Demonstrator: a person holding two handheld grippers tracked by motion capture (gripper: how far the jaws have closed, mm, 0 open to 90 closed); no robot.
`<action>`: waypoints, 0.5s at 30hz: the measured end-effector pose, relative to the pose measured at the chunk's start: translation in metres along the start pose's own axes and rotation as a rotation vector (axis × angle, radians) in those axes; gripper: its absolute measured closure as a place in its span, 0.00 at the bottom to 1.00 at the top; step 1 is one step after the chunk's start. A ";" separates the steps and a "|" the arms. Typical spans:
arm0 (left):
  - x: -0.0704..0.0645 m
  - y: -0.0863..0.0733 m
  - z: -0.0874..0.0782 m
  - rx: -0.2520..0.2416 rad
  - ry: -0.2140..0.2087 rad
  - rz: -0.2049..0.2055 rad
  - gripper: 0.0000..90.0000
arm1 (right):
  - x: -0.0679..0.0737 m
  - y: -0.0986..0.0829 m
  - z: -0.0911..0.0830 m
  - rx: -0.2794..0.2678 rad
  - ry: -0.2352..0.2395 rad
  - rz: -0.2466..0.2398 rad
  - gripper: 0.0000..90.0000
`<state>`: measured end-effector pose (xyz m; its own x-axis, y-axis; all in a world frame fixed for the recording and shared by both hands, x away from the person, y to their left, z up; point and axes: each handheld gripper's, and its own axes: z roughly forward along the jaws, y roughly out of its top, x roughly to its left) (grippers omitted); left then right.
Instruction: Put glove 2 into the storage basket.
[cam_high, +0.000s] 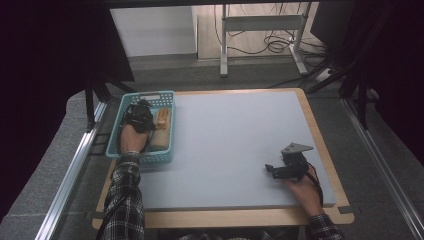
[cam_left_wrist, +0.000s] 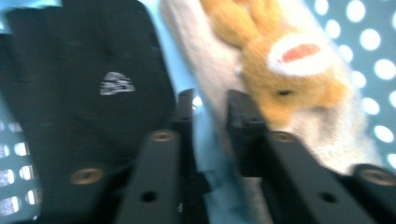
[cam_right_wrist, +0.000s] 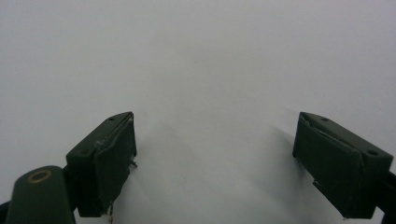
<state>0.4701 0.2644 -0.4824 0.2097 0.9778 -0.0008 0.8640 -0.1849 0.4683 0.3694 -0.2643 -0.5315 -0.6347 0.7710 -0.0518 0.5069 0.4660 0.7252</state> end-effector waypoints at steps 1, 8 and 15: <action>0.003 -0.001 -0.003 -0.017 0.003 -0.006 0.68 | 0.000 0.000 0.000 0.000 0.000 0.000 0.15; 0.017 -0.006 -0.015 -0.092 -0.019 -0.057 0.36 | 0.000 0.000 0.000 0.000 -0.001 0.000 0.15; 0.025 -0.016 -0.023 -0.145 -0.044 -0.075 0.13 | 0.000 0.000 0.000 -0.002 -0.001 0.000 0.15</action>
<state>0.4507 0.2936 -0.4691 0.1701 0.9824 -0.0775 0.8036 -0.0927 0.5879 0.3692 -0.2642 -0.5316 -0.6342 0.7714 -0.0527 0.5059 0.4655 0.7262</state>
